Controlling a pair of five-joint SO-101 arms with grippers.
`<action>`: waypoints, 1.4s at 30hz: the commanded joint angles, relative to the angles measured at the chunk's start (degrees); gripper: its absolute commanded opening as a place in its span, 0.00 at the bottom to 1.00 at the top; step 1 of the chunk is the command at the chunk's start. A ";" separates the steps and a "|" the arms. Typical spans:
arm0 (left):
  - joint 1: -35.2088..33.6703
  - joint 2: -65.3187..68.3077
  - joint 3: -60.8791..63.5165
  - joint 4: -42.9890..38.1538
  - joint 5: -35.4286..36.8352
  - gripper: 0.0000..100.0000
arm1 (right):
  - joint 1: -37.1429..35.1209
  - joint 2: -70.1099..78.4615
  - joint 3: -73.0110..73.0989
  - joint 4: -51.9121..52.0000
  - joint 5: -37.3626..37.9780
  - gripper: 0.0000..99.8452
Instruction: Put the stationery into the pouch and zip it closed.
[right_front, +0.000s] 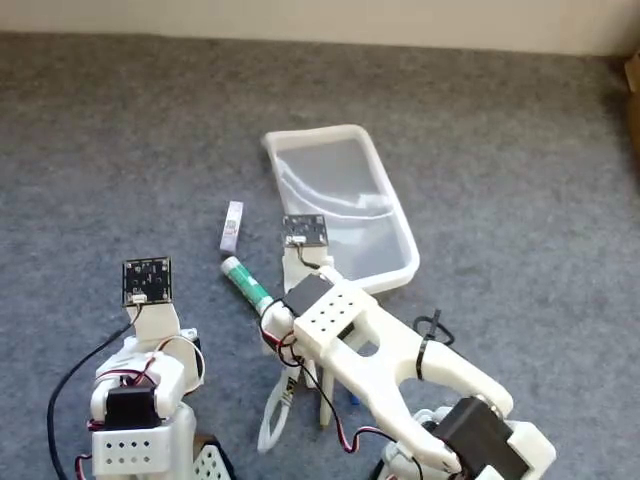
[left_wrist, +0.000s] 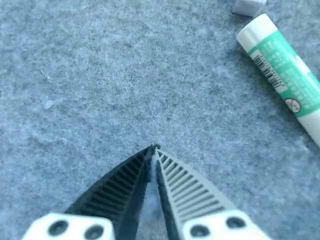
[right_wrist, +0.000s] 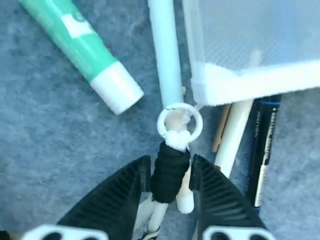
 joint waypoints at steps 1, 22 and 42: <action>0.57 -0.40 1.01 0.09 0.62 0.01 | -0.22 1.19 -0.40 -1.19 0.79 0.13; 0.57 -0.40 1.01 0.09 0.62 0.01 | 0.04 -0.31 -0.40 1.27 7.82 0.00; 0.57 -0.40 1.01 0.09 0.62 0.01 | 4.35 -31.96 6.46 3.82 40.09 0.00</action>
